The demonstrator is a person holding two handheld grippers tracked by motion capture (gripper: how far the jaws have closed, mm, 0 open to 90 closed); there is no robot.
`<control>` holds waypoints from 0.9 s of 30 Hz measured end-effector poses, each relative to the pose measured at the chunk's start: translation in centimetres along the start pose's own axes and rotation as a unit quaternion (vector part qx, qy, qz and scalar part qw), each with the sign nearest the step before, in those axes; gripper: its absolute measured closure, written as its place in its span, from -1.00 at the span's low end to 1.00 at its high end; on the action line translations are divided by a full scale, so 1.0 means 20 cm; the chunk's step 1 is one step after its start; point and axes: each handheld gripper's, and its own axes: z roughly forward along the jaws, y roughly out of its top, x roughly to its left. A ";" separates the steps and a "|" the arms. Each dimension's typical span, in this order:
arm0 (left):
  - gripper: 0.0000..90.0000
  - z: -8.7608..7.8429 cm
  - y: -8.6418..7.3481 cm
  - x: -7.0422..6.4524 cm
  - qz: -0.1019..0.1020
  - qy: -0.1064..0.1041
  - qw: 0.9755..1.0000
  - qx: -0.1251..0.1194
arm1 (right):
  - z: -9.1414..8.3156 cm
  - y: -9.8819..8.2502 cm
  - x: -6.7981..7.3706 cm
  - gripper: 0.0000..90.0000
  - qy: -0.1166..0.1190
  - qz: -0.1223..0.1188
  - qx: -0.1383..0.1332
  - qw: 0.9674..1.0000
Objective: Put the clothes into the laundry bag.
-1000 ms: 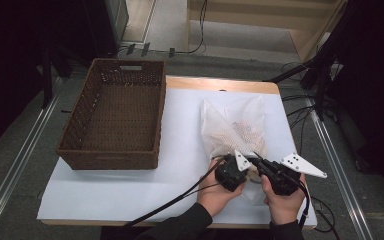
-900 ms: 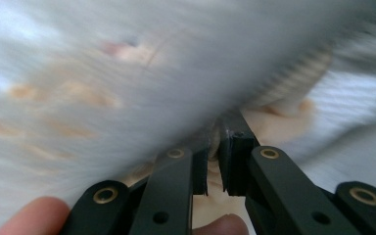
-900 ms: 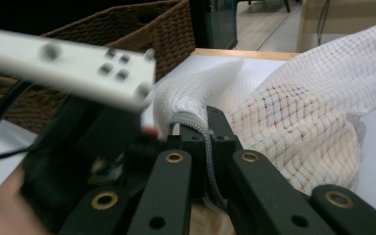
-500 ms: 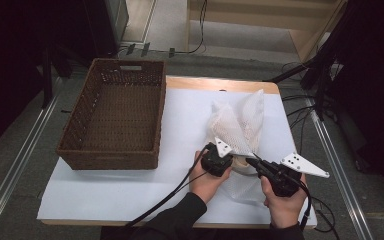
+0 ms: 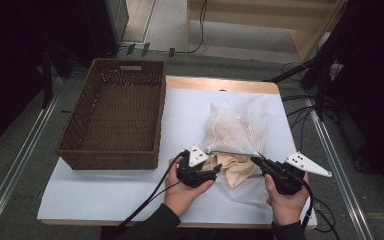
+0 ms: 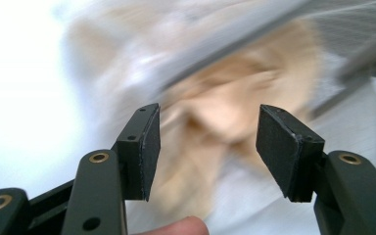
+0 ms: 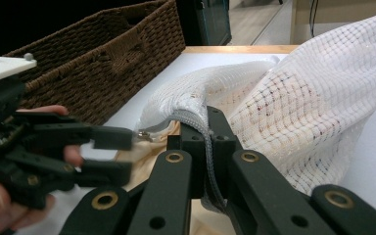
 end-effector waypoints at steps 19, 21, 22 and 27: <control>0.97 -0.01 -0.13 0.09 -0.036 -0.075 0.992 0.094 | 0.03 -0.02 0.02 1.00 0.006 -0.007 0.008 1.000; 0.98 -0.05 -0.15 0.08 -0.030 -0.086 0.991 0.096 | 0.02 -0.02 0.03 1.00 0.008 -0.006 0.007 1.000; 0.98 -0.08 -0.16 0.08 -0.025 -0.085 0.991 0.097 | 0.02 -0.02 0.03 1.00 0.008 -0.010 0.007 1.000; 0.98 -0.21 -0.27 0.07 -0.015 -0.105 0.989 0.104 | 0.02 -0.04 0.09 1.00 0.023 -0.023 0.013 0.999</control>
